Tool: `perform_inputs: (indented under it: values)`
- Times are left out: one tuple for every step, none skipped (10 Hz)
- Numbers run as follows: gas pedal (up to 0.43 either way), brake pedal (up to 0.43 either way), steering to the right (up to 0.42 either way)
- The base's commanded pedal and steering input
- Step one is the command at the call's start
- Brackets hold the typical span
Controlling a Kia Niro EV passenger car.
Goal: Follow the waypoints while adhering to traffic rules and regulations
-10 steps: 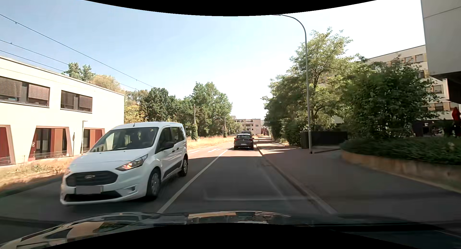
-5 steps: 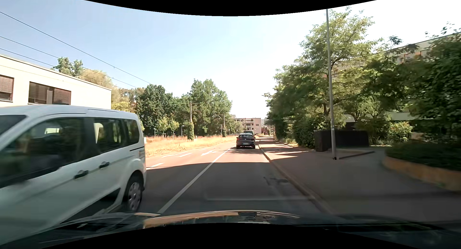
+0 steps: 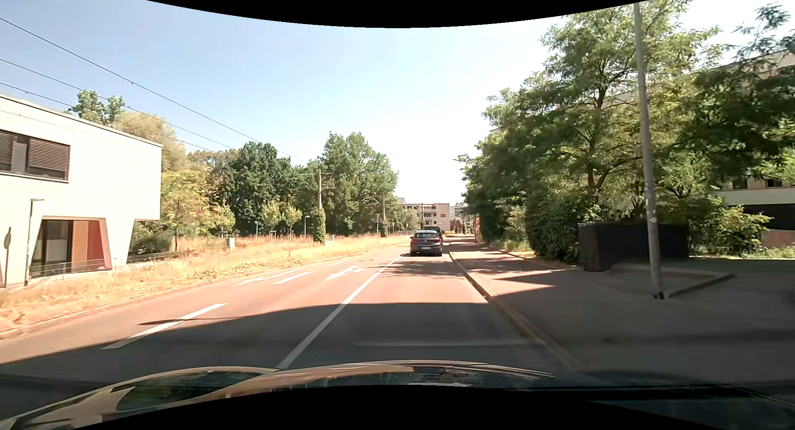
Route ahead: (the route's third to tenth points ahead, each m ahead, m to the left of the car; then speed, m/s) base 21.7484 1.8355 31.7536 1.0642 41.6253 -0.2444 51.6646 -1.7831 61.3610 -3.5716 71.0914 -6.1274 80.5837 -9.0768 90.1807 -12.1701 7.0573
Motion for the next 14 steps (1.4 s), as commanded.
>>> perform_inputs:
  values:
    - [0.13, 0.0, 0.01]
    - [0.13, 0.0, 0.01]
    - [0.13, 0.0, 0.011]
    - [0.13, 0.0, 0.012]
    - [0.13, 0.0, 0.012]
    - [0.13, 0.0, 0.012]
    - [0.13, 0.0, 0.012]
    - [0.13, 0.0, 0.012]
    - [0.13, 0.0, 0.012]
    - [0.118, 0.0, 0.012]
    - [0.11, 0.0, 0.012]
    - [0.098, 0.0, 0.012]
    - [0.098, 0.0, 0.012]
    - [0.098, 0.0, 0.012]
